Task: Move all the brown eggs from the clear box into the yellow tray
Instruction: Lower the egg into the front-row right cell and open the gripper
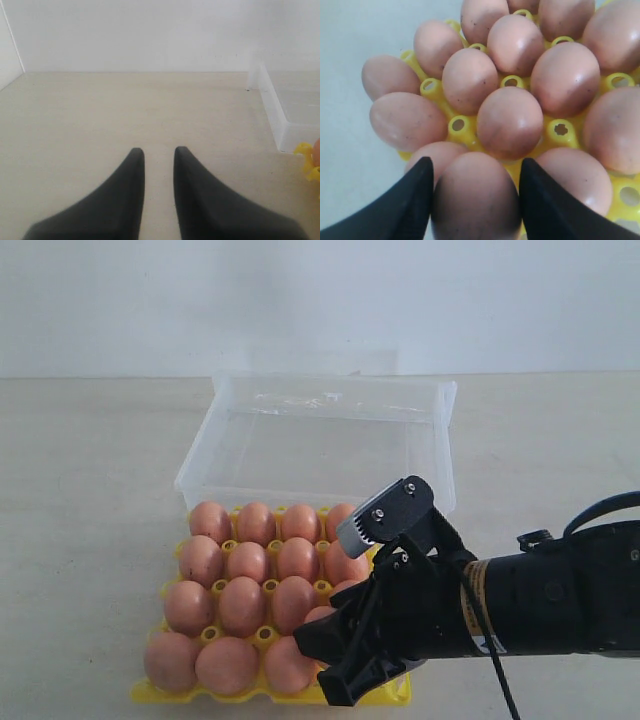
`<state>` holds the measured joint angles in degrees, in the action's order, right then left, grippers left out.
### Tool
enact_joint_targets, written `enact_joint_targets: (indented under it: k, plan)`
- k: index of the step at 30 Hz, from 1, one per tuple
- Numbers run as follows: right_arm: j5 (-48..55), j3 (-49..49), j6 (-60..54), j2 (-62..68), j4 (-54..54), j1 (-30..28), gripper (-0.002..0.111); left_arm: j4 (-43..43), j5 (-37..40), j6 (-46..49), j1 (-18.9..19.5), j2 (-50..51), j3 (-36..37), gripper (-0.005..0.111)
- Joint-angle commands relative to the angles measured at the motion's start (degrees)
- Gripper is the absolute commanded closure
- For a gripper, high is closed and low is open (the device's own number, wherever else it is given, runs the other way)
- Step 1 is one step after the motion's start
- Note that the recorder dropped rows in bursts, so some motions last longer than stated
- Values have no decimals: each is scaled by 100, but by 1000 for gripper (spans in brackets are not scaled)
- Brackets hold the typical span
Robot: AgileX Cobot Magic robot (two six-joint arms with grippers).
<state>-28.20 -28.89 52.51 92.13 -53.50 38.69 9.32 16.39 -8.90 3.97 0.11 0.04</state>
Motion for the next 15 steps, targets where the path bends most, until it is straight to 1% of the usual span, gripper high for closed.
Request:
enact_joint_targets:
  k: [1,4,6,11,13,15]
  plan:
    - [138,17,-85,2,71,-41,67,11,-5,-26,-51,-11,-4,85]
    - [102,17,-85,2,71,-41,67,11,-5,-26,-51,-11,-4,85]
    - [48,17,-85,2,71,-41,65,11,-5,-26,-51,-11,-4,85]
    - [34,17,-85,2,71,-41,48,11,-5,-26,-51,-11,-4,85]
    - [34,17,-85,2,71,-41,46,11,-5,-26,-51,-11,-4,85]
    - [34,17,-85,2,71,-41,46,11,-5,-26,-51,-11,-4,85]
